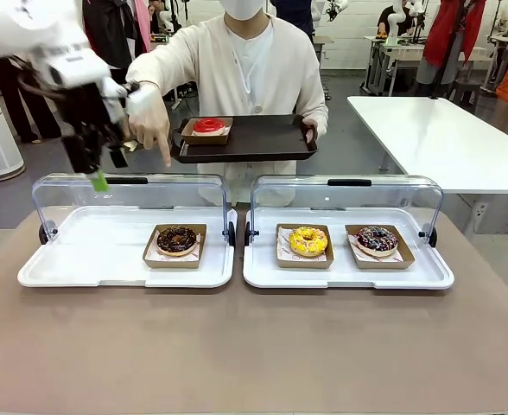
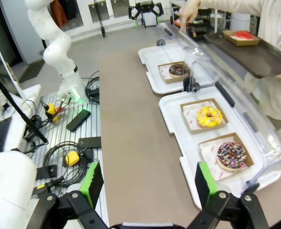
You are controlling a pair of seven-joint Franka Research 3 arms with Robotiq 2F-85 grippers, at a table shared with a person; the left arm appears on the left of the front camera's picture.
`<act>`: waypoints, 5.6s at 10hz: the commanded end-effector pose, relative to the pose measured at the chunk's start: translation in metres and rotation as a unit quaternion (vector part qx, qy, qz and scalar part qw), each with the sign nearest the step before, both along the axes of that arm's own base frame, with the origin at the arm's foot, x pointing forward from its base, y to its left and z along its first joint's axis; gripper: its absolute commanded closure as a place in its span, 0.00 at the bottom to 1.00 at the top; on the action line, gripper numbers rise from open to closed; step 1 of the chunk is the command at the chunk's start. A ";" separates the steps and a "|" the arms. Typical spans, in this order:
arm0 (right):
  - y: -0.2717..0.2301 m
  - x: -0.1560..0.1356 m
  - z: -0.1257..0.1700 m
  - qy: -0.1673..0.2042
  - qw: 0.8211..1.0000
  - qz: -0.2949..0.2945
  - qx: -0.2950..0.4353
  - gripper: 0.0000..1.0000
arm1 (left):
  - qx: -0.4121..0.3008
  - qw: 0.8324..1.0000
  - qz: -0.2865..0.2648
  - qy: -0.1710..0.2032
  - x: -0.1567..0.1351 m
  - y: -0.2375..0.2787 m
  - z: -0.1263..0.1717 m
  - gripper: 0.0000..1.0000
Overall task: Provide the desired donut to the person.
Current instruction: Pick up and lift the Paper togo box containing the Donut pointed at by the person.
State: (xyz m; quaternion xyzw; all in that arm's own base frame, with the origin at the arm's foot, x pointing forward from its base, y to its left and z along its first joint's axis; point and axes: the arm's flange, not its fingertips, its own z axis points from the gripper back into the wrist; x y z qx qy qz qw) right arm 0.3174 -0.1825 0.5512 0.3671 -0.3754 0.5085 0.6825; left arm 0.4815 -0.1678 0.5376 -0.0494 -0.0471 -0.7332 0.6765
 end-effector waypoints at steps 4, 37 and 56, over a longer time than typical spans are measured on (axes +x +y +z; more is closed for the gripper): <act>0.001 0.000 0.000 -0.003 1.000 0.002 0.006 0.00 | 0.032 0.998 0.008 -0.047 -0.004 -0.024 -0.047 0.00; 0.001 0.000 0.000 -0.003 1.000 0.002 0.006 0.00 | 0.063 0.997 0.043 -0.025 0.023 -0.038 -0.197 0.00; 0.001 0.000 0.000 -0.003 1.000 0.002 0.006 0.00 | 0.054 0.996 0.060 -0.026 0.026 -0.034 -0.213 1.00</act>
